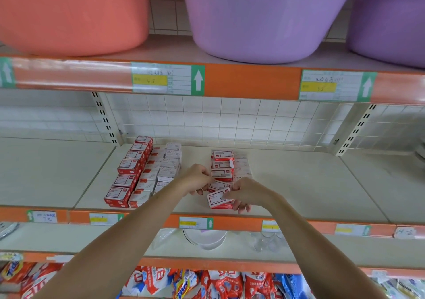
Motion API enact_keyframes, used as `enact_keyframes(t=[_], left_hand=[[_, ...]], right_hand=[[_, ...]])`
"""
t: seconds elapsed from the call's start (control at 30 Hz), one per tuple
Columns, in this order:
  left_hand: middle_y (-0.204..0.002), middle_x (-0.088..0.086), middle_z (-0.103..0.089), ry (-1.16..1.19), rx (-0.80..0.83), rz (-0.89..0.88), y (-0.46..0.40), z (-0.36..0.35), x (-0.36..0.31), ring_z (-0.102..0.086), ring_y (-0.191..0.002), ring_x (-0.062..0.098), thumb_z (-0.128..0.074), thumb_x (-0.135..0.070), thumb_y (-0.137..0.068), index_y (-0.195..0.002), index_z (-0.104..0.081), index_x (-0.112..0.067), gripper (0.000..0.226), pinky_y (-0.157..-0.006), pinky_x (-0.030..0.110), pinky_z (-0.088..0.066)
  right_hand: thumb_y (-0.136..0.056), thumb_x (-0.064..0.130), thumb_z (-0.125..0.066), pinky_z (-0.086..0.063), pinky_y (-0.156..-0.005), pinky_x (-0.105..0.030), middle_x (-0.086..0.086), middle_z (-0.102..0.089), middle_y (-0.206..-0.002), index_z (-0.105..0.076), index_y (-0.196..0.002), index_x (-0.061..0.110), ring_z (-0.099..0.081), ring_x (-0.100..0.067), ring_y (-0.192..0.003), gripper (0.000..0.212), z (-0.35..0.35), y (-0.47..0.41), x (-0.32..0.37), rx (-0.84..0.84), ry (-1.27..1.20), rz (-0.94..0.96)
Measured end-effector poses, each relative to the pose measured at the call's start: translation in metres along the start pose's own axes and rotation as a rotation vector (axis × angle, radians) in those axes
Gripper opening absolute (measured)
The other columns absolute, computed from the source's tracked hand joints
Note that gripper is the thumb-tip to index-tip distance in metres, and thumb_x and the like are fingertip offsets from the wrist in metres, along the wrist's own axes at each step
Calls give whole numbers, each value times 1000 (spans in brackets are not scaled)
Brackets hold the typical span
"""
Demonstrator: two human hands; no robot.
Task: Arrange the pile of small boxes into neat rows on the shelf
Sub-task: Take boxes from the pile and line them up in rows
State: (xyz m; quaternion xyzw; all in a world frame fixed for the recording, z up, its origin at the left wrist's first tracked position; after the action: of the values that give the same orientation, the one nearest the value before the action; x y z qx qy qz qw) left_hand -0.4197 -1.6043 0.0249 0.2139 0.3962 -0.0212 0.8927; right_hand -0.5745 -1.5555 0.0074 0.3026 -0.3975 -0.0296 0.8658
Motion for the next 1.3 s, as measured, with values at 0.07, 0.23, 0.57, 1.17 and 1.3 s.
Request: enact_keyframes(t=[0.07,0.23,0.57,1.17,1.3], left_hand=[[-77,2,-68,-24,3,-2,1,-2,1,-61,-59,15,-65,-30,-93,-95,-62,-15,16,-50,23,-43],[-80,-2,-69,-99,-32,-71,1,1,-6,-62,-59,11,-70,-30,-90,-93,-63,-17,15,-46,20,-43],[-92,14,-72,31,171,-217,11,-9,-32,-62,-65,13,-49,1,-90,-107,-70,-11,29,-50,21,-41],[-80,8,-76,219,-4,61,9,13,11,-67,-63,18,-58,-26,-89,-93,-68,-8,20,-58,25,-44],[-83,11,-75,177,-91,48,6,20,16,-64,-60,18,-53,-21,-94,-94,-65,-8,18,-55,24,-43]], right_hand=[[-90,31,-70,-51,-50,-27,-16,-75,-81,-64,-102,8,-67,-25,-61,26,-7,2,-3,70,-24,-47],[-87,23,-69,-45,-45,-25,-7,-75,-78,-67,-101,4,-65,-21,-58,24,0,3,4,-3,-84,50],[-87,19,-70,-38,-42,-25,3,-71,-77,-55,-96,11,-59,-3,-49,19,26,11,27,-237,-39,290],[-76,29,-83,-48,-94,-28,4,-54,-116,-63,-118,18,-53,-12,-104,48,4,11,27,-436,279,519],[-75,35,-83,-43,-105,-31,7,-51,-125,-61,-123,22,-47,-13,-120,54,-2,12,23,-424,351,542]])
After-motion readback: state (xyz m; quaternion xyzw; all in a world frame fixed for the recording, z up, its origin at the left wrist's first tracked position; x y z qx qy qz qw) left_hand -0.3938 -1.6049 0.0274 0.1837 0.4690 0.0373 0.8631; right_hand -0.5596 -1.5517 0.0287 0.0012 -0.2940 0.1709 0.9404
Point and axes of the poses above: each hand's wrist, its own y-axis away from the middle knuckle, its own z-axis out of the back of the hand, x = y × z, the point moved 9 cm from there along -y, towards the middle knuckle
